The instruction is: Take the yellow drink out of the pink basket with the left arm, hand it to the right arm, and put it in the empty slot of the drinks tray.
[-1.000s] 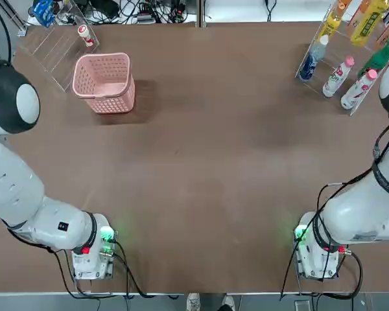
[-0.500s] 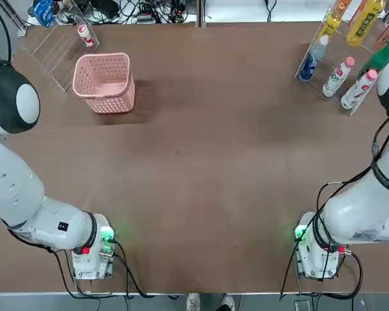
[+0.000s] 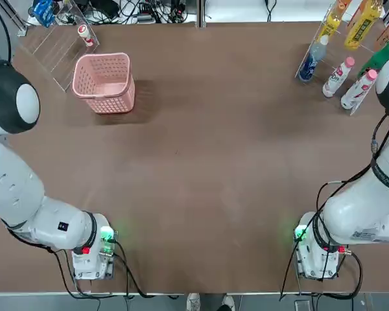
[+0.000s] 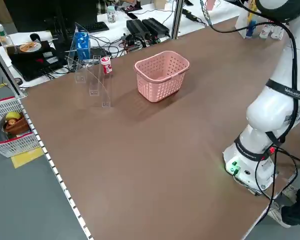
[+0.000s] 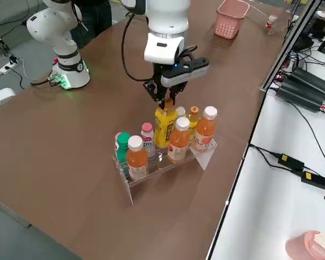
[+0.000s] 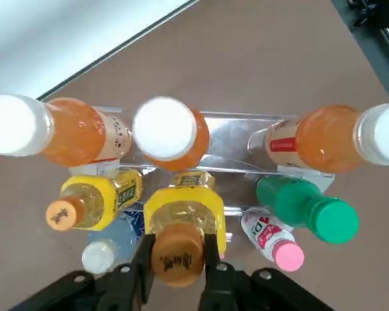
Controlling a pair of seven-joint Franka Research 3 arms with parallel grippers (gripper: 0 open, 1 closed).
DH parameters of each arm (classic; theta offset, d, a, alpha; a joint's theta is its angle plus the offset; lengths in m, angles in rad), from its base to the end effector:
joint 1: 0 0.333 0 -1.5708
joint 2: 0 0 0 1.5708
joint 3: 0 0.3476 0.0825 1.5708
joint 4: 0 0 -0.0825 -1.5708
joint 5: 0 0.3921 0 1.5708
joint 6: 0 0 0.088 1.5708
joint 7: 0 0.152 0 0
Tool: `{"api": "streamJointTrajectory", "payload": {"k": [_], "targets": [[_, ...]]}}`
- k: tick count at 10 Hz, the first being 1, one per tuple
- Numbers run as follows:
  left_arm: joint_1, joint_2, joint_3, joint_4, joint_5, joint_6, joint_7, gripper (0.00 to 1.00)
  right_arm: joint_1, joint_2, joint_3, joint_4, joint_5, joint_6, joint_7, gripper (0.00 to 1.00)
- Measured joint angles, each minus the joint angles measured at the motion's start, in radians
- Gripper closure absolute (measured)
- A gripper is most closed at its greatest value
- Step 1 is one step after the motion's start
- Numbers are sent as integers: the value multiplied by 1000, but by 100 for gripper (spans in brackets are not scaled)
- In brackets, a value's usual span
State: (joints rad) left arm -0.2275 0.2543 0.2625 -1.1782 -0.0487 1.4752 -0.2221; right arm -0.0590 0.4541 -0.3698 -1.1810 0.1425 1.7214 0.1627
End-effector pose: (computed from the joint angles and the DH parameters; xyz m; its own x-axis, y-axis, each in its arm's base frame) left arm 0.6366 -0.0108 0.6407 0.9696 0.2386 0.0533 0.2393 -0.9709 -0.0056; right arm 0.6837 -0.2275 0.5376 0.8409 -0.5288 0.1147 -0.5322 -0.8466 -0.0018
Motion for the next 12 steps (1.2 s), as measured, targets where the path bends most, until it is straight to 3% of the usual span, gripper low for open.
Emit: {"api": "streamJointTrajectory", "payload": {"k": [3, 7, 12], "targets": [[0, 0, 0, 0, 0, 0, 0, 0, 0, 1, 5, -37, 1, 55, -5, 66], [0, 0, 0, 0, 0, 0, 0, 0, 0, 4, 13, -160, 1, 200, -17, 66], [0, 0, 0, 0, 0, 0, 0, 0, 0, 4, 13, -196, 2, 216, -17, 66]]}}
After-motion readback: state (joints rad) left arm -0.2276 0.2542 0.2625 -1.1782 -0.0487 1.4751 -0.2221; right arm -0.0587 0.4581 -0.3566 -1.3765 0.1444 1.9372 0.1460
